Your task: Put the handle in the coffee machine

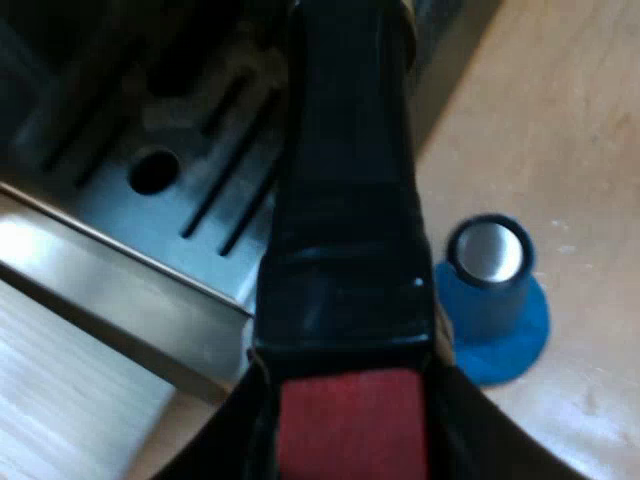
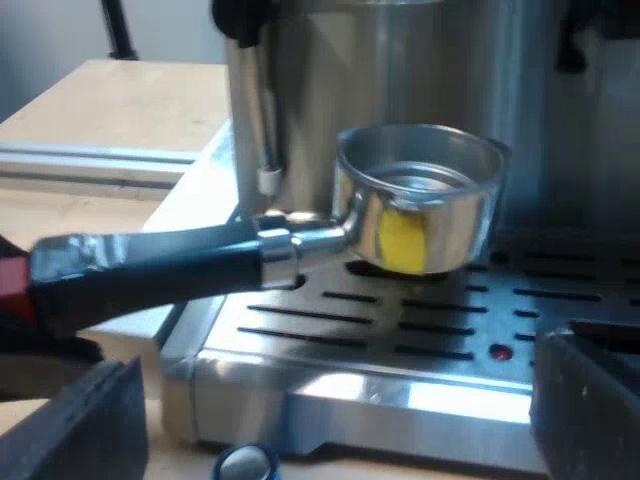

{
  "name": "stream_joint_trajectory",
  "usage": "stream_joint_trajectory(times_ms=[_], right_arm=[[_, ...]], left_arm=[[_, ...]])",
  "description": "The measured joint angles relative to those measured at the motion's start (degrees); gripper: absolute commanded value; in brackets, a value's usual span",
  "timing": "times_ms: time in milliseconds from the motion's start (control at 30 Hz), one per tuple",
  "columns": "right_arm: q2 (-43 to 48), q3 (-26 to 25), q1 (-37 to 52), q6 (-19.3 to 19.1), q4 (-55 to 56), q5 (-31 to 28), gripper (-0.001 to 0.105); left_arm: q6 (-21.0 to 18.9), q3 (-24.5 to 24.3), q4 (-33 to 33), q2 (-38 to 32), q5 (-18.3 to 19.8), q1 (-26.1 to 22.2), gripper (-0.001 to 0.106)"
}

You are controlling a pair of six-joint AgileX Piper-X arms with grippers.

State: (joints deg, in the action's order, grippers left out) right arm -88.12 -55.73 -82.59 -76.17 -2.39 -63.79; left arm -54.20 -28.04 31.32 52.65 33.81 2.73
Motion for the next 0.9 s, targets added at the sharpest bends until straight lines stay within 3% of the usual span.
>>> stream_joint_trajectory(times_ms=[133, 333, 367, 467, 500, 633, 900], right_arm=[[0.0, 0.0, 1.3, -0.4, -1.8, 0.7, 0.078], [-0.7, 0.0, 2.0, -3.8, -5.3, 1.2, 0.078], [-1.8, 0.0, 2.2, -5.9, -7.7, 1.2, 0.078], [-3.1, 0.0, 2.1, -6.7, -9.7, 1.2, 0.078], [-3.8, 0.0, 2.1, -7.0, -10.8, 1.2, 0.078], [-5.2, 0.0, 2.2, -8.1, -12.5, 1.0, 0.078], [-5.7, 0.0, 3.1, -11.5, -16.2, 1.1, 0.078]], left_arm=[[0.7, -1.3, -0.1, 2.3, 0.0, 0.0, 0.000], [4.4, -1.4, -0.1, 4.0, 0.7, -1.0, 0.000], [4.8, -1.5, -0.1, 4.4, 0.9, -1.7, 0.000], [4.8, -1.7, -0.1, 4.6, 1.3, -2.6, 0.000], [4.8, -2.0, -0.1, 5.9, 2.5, -5.0, 0.000], [7.5, -2.6, -0.1, 7.2, 5.7, -6.8, 0.000], [7.9, -3.4, -0.1, 8.9, 6.9, -6.8, 0.000]])
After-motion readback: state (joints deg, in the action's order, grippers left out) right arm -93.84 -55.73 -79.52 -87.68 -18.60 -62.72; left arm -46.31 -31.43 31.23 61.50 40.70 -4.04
